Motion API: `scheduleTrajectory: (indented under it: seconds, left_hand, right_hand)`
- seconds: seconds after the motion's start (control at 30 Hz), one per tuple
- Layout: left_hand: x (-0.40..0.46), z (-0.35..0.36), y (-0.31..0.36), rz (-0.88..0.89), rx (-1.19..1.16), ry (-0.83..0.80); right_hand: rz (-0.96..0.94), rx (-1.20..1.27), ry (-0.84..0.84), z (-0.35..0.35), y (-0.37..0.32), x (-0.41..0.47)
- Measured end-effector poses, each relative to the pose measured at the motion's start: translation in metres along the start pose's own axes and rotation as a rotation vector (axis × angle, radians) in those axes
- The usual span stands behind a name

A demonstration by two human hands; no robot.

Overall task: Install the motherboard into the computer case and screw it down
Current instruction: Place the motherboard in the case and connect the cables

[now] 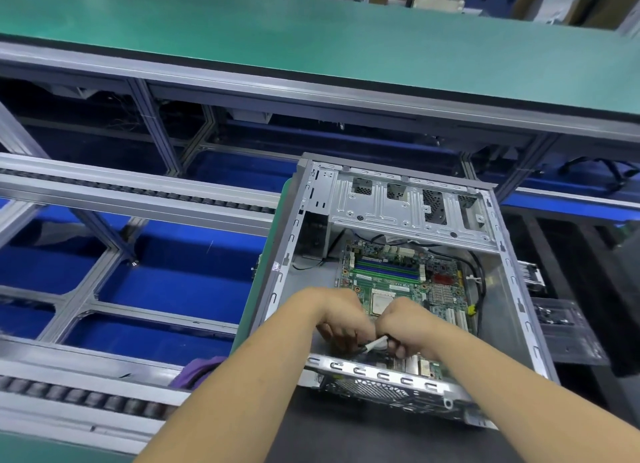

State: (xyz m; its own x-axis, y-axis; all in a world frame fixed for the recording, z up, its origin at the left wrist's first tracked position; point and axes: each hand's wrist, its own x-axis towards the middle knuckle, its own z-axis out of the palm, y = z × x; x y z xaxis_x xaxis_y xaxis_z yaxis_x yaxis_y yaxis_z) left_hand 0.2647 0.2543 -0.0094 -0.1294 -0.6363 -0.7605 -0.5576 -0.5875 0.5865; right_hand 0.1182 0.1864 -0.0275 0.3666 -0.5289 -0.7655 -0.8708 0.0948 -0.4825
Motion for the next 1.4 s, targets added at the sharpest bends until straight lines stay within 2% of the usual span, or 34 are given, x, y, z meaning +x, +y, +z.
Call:
scheduleTrajectory:
  seconds: [0.13, 0.27, 0.37, 0.47, 0.57, 0.63, 0.93, 1.23, 1.4]
  left_hand:
    - [-0.003, 0.001, 0.001, 0.146, -0.037, 0.02]
    - [-0.007, 0.002, 0.004, 0.127, -0.139, -0.007]
    - [-0.005, 0.0, -0.002, 0.104, -0.055, 0.112]
    - [-0.001, -0.001, -0.008, 0.046, -0.153, 0.202]
    - [0.001, -0.001, -0.011, 0.025, -0.089, 0.302]
    - [0.002, -0.001, -0.012, 0.024, -0.049, 0.35]
    - [0.008, -0.003, -0.013, 0.003, 0.058, 0.367]
    - [0.009, -0.005, -0.016, 0.017, 0.153, 0.343]
    - [0.01, -0.006, -0.016, 0.063, 0.177, 0.362]
  right_hand:
    - [0.013, 0.214, -0.026, -0.004, 0.003, 0.001]
    - [-0.035, 0.273, -0.049, -0.01, 0.008, 0.006]
    - [-0.105, 0.256, -0.184, -0.014, 0.012, 0.005]
    - [-0.273, 0.069, -0.135, -0.013, 0.014, 0.005]
    - [-0.397, -0.31, -0.023, -0.009, 0.01, 0.009]
    - [-0.433, -0.434, 0.002, -0.006, 0.007, 0.012]
    - [-0.372, -0.173, -0.109, -0.007, 0.014, 0.017]
    - [-0.309, -0.093, -0.225, -0.006, 0.016, 0.017]
    - [-0.31, -0.1, -0.213, -0.008, 0.015, 0.017]
